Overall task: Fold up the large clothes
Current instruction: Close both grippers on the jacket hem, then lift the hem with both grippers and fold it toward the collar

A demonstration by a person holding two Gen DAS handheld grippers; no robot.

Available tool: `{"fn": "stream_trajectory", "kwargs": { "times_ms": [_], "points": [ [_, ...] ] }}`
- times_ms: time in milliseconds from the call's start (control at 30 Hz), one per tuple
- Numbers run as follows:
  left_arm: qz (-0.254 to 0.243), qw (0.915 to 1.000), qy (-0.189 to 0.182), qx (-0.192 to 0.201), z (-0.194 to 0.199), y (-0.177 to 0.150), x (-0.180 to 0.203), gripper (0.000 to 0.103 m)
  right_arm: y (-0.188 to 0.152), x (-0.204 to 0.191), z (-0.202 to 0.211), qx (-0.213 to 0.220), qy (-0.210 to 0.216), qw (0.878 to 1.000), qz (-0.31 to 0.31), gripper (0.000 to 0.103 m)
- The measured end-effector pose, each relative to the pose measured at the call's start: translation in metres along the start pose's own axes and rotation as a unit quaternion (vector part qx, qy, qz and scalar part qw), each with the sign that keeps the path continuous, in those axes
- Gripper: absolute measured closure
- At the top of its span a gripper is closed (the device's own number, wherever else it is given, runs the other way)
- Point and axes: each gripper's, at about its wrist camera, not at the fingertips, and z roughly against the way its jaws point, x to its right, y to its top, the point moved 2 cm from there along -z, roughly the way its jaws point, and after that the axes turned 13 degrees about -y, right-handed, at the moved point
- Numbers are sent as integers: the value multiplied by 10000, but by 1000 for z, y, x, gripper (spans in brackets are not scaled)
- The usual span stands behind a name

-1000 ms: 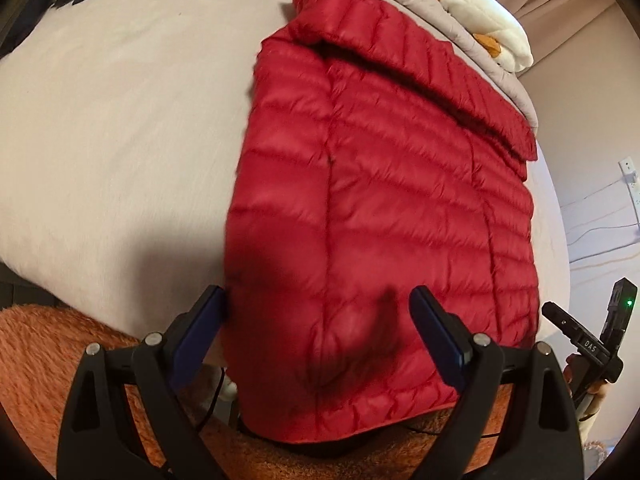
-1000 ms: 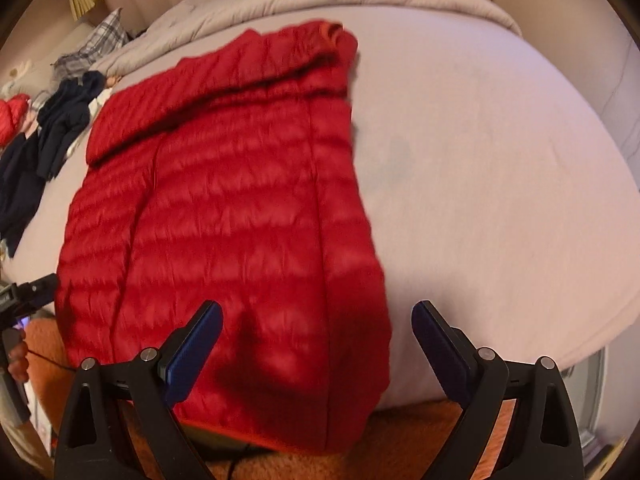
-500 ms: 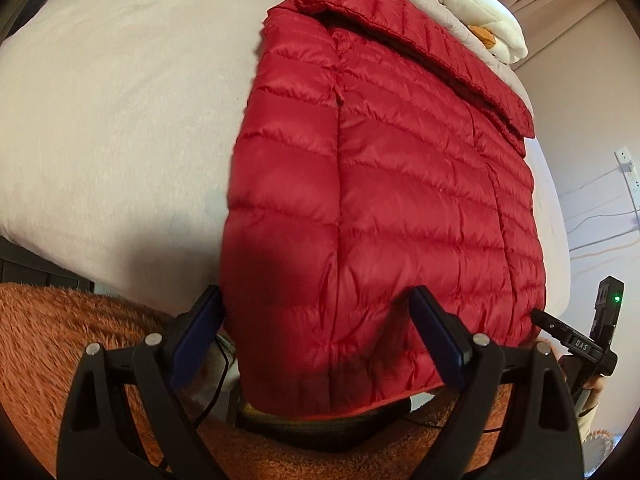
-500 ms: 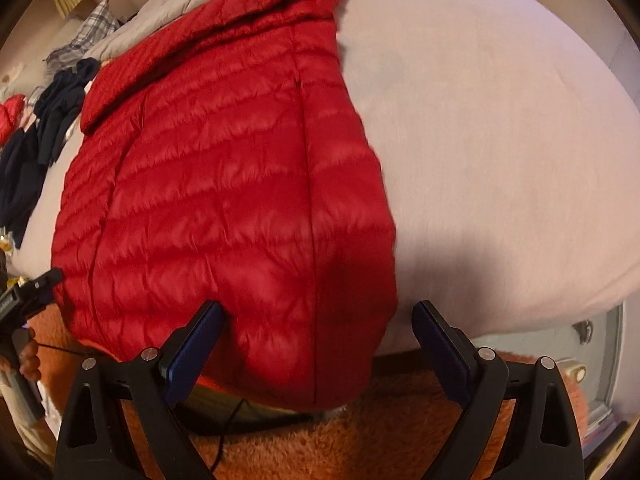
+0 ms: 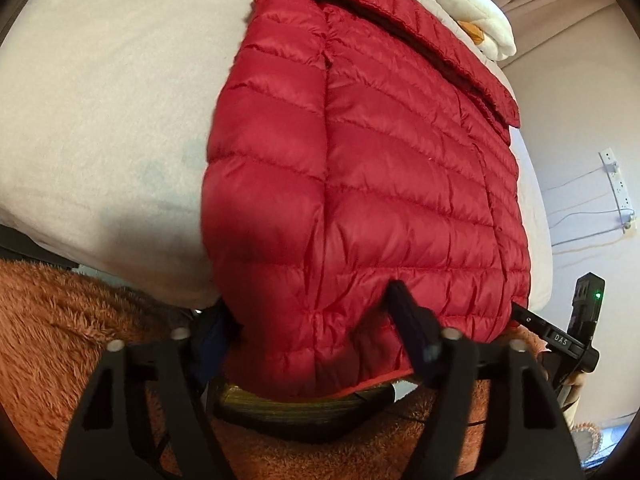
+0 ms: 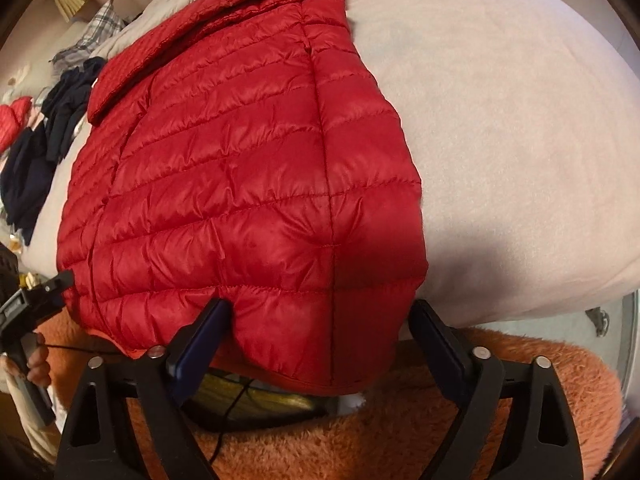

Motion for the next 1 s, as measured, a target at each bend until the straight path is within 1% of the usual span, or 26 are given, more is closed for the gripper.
{"fn": "stream_trajectory", "kwargs": {
  "times_ms": [33, 67, 100, 133, 167, 200, 233, 267, 367, 433, 500, 567, 633, 733, 867, 1000],
  "points": [
    [19, 10000, 3, 7, 1, -1, -1, 48, 0, 0, 2, 22, 15, 10000, 8, 23],
    [49, 10000, 0, 32, 3, -1, -1, 52, 1, 1, 7, 46, 41, 10000, 19, 30],
    [58, 10000, -42, 53, 4, -1, -1, 64, 0, 0, 8, 84, 69, 9999, 29, 35],
    [45, 9998, -164, 74, 6, -2, 2, 77, -1, -1, 11, 135, 90, 9999, 49, 46],
    [17, 9997, -227, 83, 8, -3, 4, 80, -3, -3, 13, 193, 142, 9997, 56, 58],
    [-40, 9997, -205, 129, 10, -3, 9, 83, -4, -4, 15, 228, 229, 9995, 26, 63],
    [-121, 9997, -141, 162, 10, -3, 15, 85, -3, -5, 17, 237, 290, 9993, 8, 72],
    [-237, 9995, -72, 188, 12, -3, 21, 86, -3, -8, 20, 275, 337, 9991, 4, 77],
    [-353, 9988, -113, 323, 25, -2, 34, 89, -3, -14, 35, 492, 330, 9982, 39, 83],
    [-444, 9979, -147, 456, 36, -1, 40, 90, -4, -16, 49, 654, 394, 9970, 88, 84],
    [-561, 9960, -218, 656, 51, 1, 51, 90, -3, -18, 64, 847, 546, 9949, 82, 84],
    [-787, 9931, -255, 829, 66, 4, 64, 91, -1, -18, 79, 1038, 622, 9926, 79, 85],
    [-1018, 9904, -257, 895, 75, 6, 74, 91, 0, -18, 94, 1256, 724, 9894, 85, 85],
    [-1208, 9872, -272, 1004, 89, 10, 86, 91, 3, -18, 117, 1581, 1032, 9820, 91, 85],
    [-1408, 9811, -416, 1259, 110, 14, 103, 91, 5, -18, 142, 1940, 1160, 9740, 156, 85],
    [-1546, 9767, -496, 1407, 124, 24, 116, 91, 6, -13, 164, 2243, 1307, 9655, 221, 85]
  ]
}}
